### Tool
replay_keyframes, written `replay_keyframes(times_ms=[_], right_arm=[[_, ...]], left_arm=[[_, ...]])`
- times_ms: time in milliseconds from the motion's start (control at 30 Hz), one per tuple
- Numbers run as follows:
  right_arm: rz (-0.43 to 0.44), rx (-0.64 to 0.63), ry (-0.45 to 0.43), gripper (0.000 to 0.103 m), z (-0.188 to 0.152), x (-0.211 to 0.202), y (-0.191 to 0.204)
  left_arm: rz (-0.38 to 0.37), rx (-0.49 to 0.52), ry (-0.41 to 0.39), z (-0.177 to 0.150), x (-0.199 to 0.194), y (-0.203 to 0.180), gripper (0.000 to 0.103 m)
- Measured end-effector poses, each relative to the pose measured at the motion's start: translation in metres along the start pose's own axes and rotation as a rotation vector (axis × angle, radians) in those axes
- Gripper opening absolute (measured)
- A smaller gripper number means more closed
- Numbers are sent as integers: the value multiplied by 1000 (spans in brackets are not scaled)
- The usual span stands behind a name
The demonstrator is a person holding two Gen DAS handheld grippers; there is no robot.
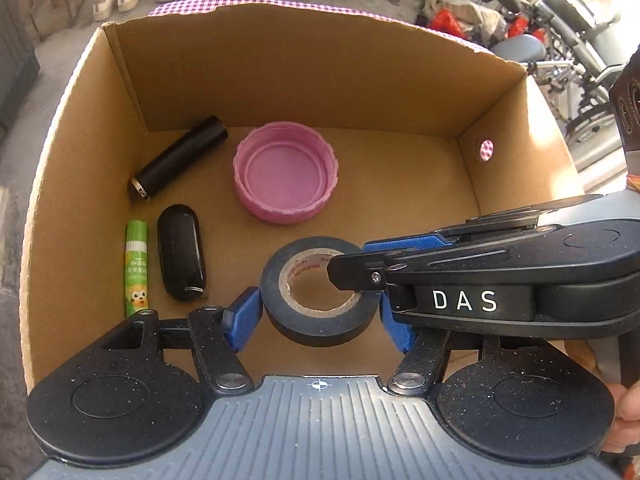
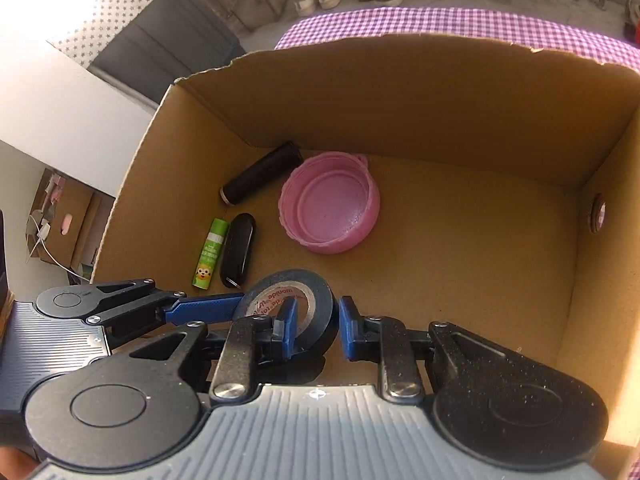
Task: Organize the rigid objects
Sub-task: 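Carry the tape roll into the box and open the right tool, then withdraw the right tool from the box and hold both tools back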
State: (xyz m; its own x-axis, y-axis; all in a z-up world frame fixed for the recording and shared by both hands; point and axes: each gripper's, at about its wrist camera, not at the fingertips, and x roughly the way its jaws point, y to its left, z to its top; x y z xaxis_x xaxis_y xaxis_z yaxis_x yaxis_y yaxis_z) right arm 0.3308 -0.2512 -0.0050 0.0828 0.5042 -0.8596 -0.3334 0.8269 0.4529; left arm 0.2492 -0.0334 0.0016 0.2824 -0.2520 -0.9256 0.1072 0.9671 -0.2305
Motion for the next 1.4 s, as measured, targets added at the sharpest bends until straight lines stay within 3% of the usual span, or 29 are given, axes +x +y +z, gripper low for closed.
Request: replay_keyframes(times_ms=[267, 433, 600, 667, 700, 800, 867, 900, 1067, 1233, 1400], right_arm=[[89, 50, -31, 26, -2, -2, -2], [126, 49, -132, 26, -10, -32, 3], [133, 35, -296, 29, -36, -87, 10], [102, 6, -395, 46, -60, -113, 17], [85, -11, -442, 63, -74, -124, 20], [4, -58, -584, 75, -123, -154, 28], [-48, -53, -660, 89, -160, -166, 33], [-66, -47, -686, 102, -173, -169, 35], [-216, 4, -783, 103, -246, -171, 40], [-305, 84, -795, 103, -284, -162, 38], [-451, 35, -792, 103, -307, -152, 49]], left_arm=[[21, -19, -47, 3, -9, 3, 67], [10, -7, -141, -3, -36, -1, 71], [-2, 32, -260, -19, -76, -14, 80], [-16, 63, -315, -31, -93, -21, 86], [-24, 78, -340, -38, -101, -23, 88], [-48, 127, -405, -63, -118, -30, 97], [-77, 158, -433, -83, -127, -35, 99], [-95, 172, -441, -91, -128, -37, 100], [-170, 187, -475, -129, -122, -41, 102], [-294, 113, -393, -152, -96, -30, 102], [-209, 34, -393, -173, -77, -21, 102]])
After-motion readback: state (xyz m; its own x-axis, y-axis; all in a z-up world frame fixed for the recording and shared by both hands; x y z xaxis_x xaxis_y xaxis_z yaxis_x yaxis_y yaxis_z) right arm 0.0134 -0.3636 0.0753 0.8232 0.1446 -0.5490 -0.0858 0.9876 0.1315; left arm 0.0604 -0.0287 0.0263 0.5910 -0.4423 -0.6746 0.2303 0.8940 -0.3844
